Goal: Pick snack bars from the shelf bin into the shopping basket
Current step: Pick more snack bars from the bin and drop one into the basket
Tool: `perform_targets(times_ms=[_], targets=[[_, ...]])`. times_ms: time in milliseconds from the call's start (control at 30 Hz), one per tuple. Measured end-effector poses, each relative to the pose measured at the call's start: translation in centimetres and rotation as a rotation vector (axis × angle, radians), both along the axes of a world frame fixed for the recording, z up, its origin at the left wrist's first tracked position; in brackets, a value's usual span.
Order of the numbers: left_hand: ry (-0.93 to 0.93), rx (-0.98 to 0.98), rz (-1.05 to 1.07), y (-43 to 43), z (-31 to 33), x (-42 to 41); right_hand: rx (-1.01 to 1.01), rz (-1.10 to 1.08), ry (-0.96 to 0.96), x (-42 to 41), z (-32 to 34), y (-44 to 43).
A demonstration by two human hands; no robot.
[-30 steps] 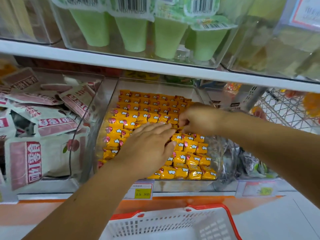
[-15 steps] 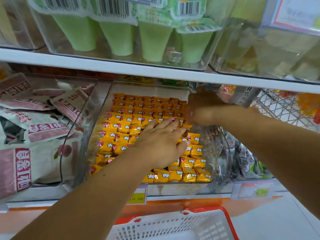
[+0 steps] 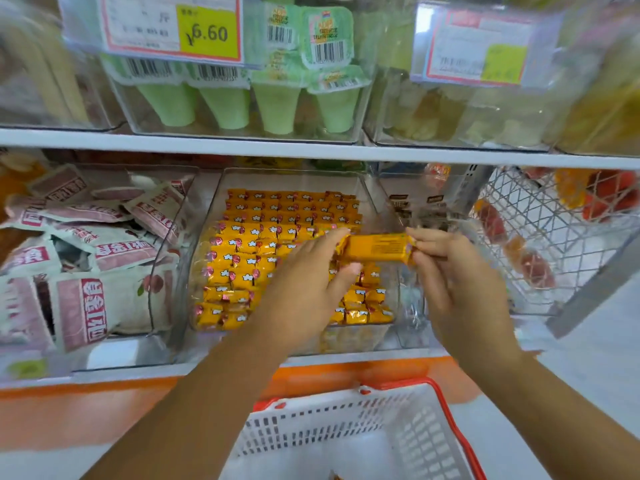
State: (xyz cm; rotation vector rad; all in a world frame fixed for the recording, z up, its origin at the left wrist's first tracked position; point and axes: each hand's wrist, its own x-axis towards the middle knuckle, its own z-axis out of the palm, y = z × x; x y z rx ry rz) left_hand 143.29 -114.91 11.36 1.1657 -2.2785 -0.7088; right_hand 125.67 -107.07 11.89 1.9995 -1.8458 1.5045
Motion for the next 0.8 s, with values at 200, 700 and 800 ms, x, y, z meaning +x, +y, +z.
perform_targets(times_ms=[200,700,800], targets=[[0.669,0.583,0.124,7.5,1.8,3.0,0.086,0.167,-0.695,4.0,0.3,7.0],[0.877,0.890,0.113,9.8,1.5,7.0,0.501,0.385,-1.153,3.3,0.2,8.8],[0.876,0.908,0.125,8.9,1.3,7.1,0.527,0.391,-1.119,3.1,0.2,8.0]])
